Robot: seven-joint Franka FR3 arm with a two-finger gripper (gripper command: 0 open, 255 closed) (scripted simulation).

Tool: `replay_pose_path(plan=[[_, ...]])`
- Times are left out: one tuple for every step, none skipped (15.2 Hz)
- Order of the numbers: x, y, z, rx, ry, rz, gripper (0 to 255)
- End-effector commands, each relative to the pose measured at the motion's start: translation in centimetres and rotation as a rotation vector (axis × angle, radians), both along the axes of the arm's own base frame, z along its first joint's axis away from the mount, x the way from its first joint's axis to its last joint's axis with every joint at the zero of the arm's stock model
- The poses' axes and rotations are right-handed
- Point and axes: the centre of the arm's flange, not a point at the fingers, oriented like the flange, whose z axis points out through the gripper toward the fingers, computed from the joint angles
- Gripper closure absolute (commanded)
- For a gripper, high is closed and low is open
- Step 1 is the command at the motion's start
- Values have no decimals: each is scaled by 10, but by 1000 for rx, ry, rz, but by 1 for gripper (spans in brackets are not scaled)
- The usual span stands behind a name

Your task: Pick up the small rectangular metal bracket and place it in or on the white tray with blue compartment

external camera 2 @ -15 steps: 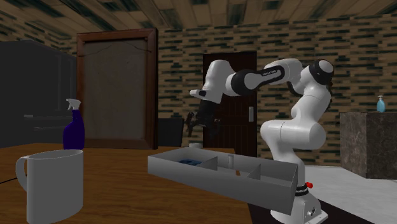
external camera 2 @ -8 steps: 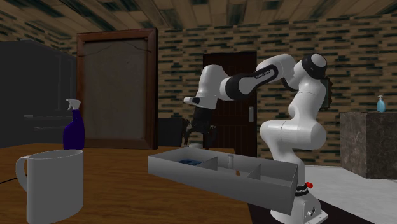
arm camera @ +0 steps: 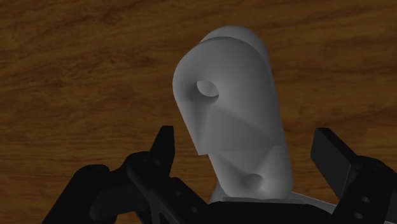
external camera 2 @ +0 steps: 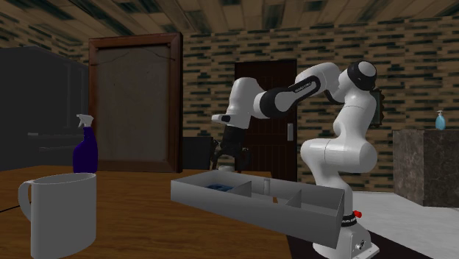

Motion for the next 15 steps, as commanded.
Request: replay_pose_path(plan=[[0,0,0,0,0,0,255],[0,0,0,0,0,0,255],[0,0,0,0,0,0,255],[0,0,0,0,0,0,255],[0,0,0,0,0,0,255],[0,0,0,0,0,0,255],[0,0,0,0,0,0,255],[0,0,0,0,0,0,255],[0,0,0,0,0,0,255],[0,0,0,0,0,0,255],[0,0,5,0,0,0,255],[0,0,10,0,0,0,255],[0,0,16,0,0,0,255],[0,0,21,0,0,0,255],[0,0,26,0,0,0,255]])
